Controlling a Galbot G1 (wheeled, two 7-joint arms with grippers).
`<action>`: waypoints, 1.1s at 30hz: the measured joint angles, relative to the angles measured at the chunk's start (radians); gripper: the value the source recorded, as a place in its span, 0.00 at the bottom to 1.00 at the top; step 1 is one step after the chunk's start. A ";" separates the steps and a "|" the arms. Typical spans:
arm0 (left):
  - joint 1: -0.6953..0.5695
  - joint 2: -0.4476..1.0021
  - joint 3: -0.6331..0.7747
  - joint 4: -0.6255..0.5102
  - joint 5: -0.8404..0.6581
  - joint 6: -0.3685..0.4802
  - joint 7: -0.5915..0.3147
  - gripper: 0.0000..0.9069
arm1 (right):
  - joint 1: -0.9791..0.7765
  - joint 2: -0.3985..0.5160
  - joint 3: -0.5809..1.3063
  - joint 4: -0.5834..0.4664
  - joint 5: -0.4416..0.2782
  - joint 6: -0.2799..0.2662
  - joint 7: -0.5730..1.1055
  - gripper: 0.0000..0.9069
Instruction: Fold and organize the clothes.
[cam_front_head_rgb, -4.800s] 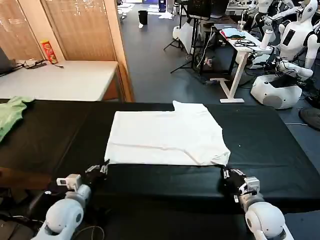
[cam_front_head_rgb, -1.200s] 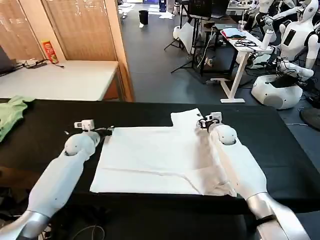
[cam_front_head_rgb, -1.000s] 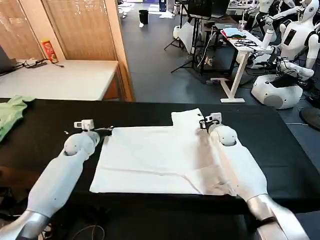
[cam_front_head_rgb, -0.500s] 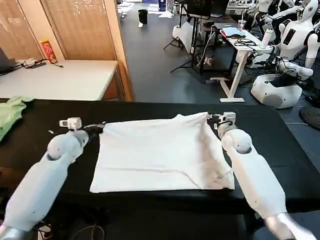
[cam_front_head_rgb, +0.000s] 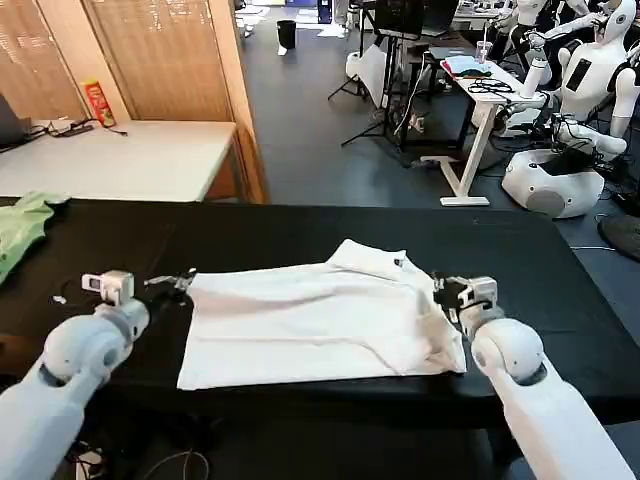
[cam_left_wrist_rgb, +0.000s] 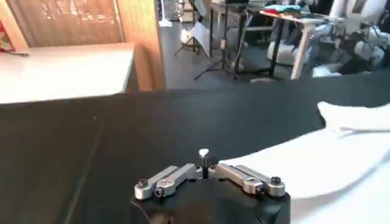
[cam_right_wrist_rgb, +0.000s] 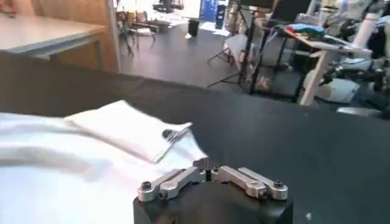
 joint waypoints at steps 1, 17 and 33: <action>0.002 -0.003 0.000 0.000 0.001 -0.001 0.000 0.01 | 0.004 0.002 -0.006 0.000 -0.015 0.003 -0.014 0.97; 0.019 -0.038 0.017 0.006 0.022 -0.003 0.000 0.01 | 0.142 0.088 -0.090 -0.180 -0.043 0.049 -0.044 0.92; 0.018 -0.043 0.017 0.006 0.025 -0.001 -0.002 0.01 | 0.182 0.118 -0.122 -0.256 -0.062 0.057 -0.055 0.51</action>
